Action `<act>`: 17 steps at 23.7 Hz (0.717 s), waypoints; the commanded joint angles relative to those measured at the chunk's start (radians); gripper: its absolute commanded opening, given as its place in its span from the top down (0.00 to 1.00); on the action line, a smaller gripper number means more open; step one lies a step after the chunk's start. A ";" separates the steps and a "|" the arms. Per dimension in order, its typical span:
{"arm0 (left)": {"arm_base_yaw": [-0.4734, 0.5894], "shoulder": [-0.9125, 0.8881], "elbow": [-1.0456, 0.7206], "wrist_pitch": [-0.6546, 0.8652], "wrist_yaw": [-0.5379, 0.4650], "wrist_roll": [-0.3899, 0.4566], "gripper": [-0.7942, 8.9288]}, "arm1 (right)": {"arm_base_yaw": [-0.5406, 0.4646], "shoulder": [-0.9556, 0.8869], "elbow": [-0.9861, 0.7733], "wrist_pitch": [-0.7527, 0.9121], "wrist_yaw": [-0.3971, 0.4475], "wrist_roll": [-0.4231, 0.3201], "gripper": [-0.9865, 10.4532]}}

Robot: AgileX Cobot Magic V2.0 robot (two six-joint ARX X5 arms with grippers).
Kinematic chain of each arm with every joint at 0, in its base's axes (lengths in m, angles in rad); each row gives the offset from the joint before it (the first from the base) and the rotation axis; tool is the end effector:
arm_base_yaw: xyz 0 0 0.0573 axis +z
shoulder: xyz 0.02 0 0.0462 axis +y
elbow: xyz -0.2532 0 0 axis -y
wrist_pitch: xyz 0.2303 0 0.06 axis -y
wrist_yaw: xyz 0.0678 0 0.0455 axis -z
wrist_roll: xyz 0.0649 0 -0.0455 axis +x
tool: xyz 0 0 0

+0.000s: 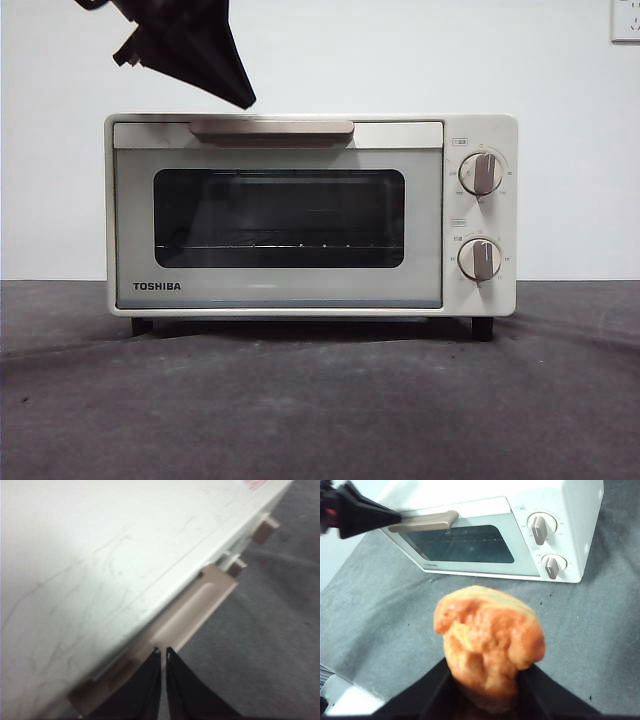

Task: The left arm flap open the oven, the right arm pick bread and place it into oven, the left arm flap close the oven

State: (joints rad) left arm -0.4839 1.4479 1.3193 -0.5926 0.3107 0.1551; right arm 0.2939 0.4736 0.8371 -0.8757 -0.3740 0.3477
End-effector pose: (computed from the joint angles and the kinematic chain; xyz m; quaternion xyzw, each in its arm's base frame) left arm 0.2761 -0.1675 0.2992 0.0973 0.3224 -0.3882 0.8578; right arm 0.0892 0.0518 0.2941 0.1681 0.3041 0.2685 0.8984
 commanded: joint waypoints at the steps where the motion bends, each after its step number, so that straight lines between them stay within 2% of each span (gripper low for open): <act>1: -0.013 0.021 0.026 0.033 -0.008 0.021 0.90 | 0.005 -0.006 0.015 0.007 -0.003 -0.008 0.80; 17: -0.023 0.062 0.026 0.019 -0.052 0.019 0.90 | 0.005 -0.006 0.015 0.007 -0.003 -0.007 0.80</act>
State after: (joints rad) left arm -0.4992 1.4864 1.3247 -0.5598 0.2623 0.1665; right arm 0.2939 0.4652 0.8371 -0.8780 -0.3740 0.3477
